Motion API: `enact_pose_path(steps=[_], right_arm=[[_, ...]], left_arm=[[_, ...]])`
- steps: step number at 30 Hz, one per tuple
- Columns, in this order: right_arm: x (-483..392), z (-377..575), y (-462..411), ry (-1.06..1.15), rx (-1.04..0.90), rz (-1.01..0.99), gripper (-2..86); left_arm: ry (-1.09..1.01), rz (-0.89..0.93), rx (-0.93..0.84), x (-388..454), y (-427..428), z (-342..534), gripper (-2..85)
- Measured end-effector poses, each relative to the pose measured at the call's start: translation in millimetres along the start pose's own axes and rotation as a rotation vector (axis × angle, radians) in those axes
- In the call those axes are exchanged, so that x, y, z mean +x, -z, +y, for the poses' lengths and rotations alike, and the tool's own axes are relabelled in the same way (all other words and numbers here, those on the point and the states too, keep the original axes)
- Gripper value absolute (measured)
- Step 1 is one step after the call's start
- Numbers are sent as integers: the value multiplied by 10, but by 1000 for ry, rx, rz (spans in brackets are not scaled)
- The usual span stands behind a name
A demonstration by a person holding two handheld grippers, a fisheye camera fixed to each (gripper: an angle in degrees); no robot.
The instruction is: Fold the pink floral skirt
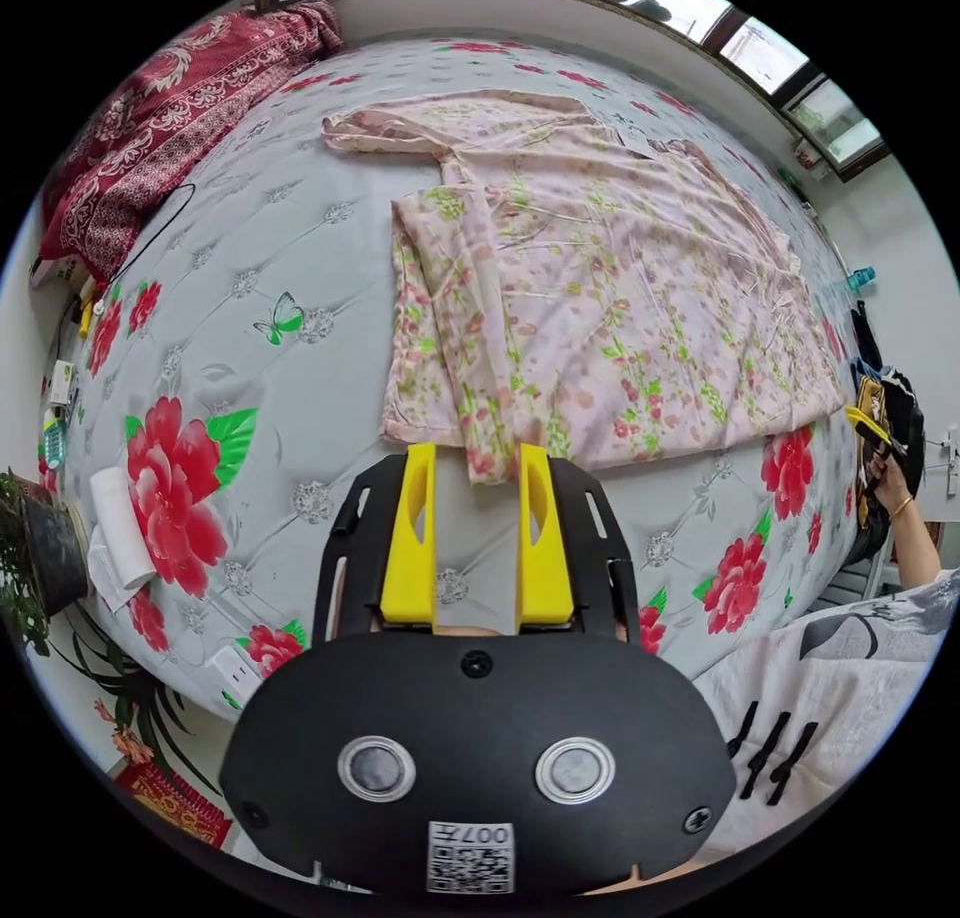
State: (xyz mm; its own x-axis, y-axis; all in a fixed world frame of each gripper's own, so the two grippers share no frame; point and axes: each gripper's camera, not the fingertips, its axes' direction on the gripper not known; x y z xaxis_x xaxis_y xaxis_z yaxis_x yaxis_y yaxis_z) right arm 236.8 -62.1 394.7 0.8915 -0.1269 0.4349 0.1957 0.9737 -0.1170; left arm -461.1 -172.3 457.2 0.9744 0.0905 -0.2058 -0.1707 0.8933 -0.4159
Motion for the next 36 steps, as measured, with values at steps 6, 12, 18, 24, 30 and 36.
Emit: enact_pose_path(steps=[6, 12, 18, 24, 30, 36], right_arm=[[10, -283, -187, 79, -13, -51, 64], [21, -493, -352, 152, -136, -58, 8], [138, -629, -367, 175, -144, -117, 31], [146, -796, -532, 194, -231, -130, 8], [188, -885, -285, 171, -226, -140, -2], [152, -677, 55, 170, -239, -160, -3]], left_arm=[[-36, -33, -60, -7, -164, -227, 93], [-70, 8, -54, -118, -178, -341, -7], [-97, 69, -69, -236, -248, -495, -3], [-116, 80, -100, -294, -287, -715, -9], [-137, 116, -155, -401, -186, -860, -10], [-162, 150, -190, -393, 13, -699, -10]])
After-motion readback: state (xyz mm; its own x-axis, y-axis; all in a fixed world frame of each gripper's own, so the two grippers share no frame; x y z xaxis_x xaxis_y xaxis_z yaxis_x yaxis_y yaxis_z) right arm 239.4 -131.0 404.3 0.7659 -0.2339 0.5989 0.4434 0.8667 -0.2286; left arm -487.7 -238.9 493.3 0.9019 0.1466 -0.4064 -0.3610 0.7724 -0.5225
